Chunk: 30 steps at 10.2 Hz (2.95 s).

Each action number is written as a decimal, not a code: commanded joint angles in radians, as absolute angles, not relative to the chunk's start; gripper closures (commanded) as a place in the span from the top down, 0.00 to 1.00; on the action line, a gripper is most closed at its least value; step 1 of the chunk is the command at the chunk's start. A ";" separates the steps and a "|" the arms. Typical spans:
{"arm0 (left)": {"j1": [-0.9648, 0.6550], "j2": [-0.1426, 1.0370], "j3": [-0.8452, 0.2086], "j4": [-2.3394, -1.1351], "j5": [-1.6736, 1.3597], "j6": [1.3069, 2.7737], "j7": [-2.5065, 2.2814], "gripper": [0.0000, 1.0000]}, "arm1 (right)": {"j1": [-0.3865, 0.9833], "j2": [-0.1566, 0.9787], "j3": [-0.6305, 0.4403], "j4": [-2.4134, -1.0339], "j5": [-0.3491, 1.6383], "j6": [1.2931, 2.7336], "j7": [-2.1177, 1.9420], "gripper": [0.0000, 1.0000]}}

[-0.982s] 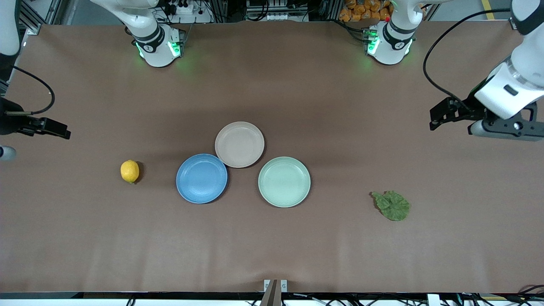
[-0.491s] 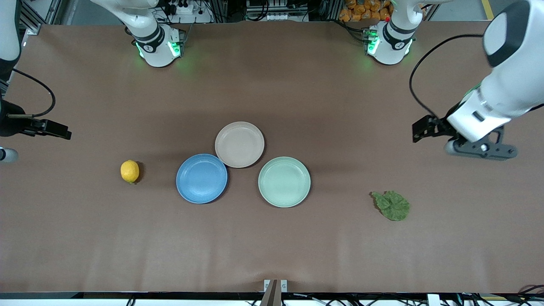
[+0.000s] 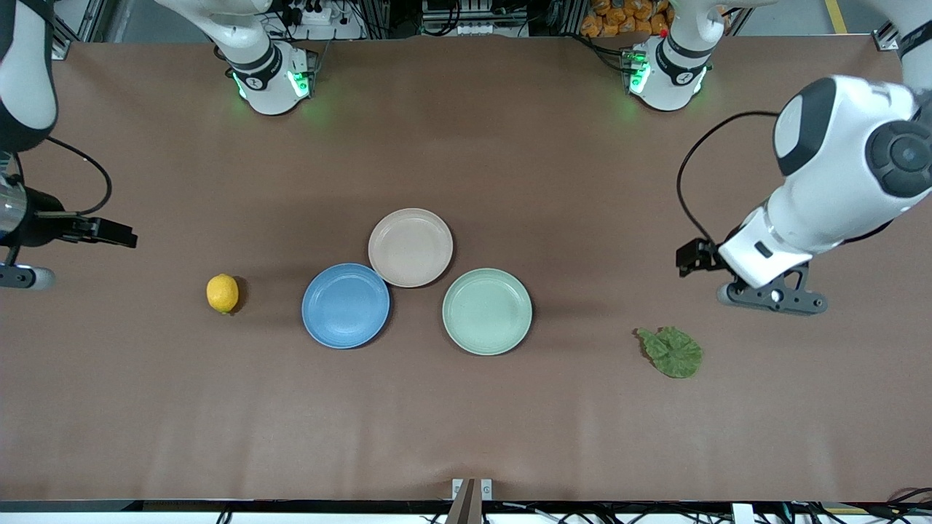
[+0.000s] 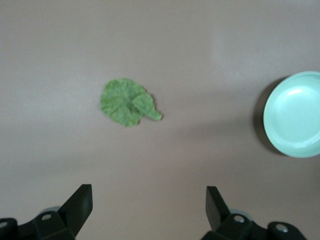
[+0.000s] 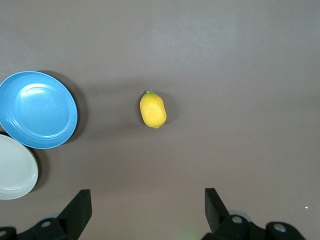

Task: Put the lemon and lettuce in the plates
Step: 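Move the right gripper to the lemon while the left gripper reaches the lettuce, then lower and close the right gripper on the lemon while the left grasps lettuce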

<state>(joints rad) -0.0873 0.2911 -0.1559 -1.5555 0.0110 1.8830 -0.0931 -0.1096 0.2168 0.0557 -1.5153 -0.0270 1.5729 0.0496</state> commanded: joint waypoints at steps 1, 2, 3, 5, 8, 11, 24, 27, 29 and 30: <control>-0.101 0.339 -0.155 -1.552 0.035 1.924 -0.173 1.00 | -0.117 0.207 0.066 -1.629 -0.015 1.688 0.048 1.00; -0.094 0.356 -0.155 -1.549 0.035 1.925 -0.175 1.00 | -0.115 0.206 0.066 -1.700 -0.015 1.769 0.048 1.00; -0.097 0.389 -0.155 -1.543 0.037 1.940 -0.176 1.00 | -0.114 0.207 0.067 -1.760 -0.015 1.840 0.048 1.00; -0.101 0.439 -0.153 -1.545 0.037 1.982 -0.176 1.00 | -0.109 0.213 0.067 -1.860 -0.015 1.972 0.043 1.00; -0.107 0.501 -0.153 -1.546 0.098 2.014 -0.179 1.00 | -0.117 0.282 0.066 -1.879 -0.015 2.038 -0.013 1.00; -0.092 0.575 -0.153 -1.542 0.109 2.043 -0.170 1.00 | -0.141 0.351 0.066 -1.881 -0.017 2.089 -0.066 1.00; -0.077 0.762 -0.152 -1.543 0.178 2.201 -0.058 1.00 | -0.144 0.440 0.064 -2.074 -0.020 2.497 -0.095 1.00; -0.080 0.764 -0.152 -1.543 0.182 2.227 -0.049 1.00 | -0.143 0.457 0.064 -2.082 -0.025 2.525 -0.095 1.00; -0.071 0.770 -0.152 -1.548 0.183 2.255 0.006 1.00 | -0.144 0.465 0.064 -2.085 -0.029 2.540 -0.095 1.00; -0.071 0.775 -0.152 -1.549 0.183 2.267 0.009 1.00 | -0.144 0.465 0.064 -2.085 -0.029 2.539 -0.095 0.99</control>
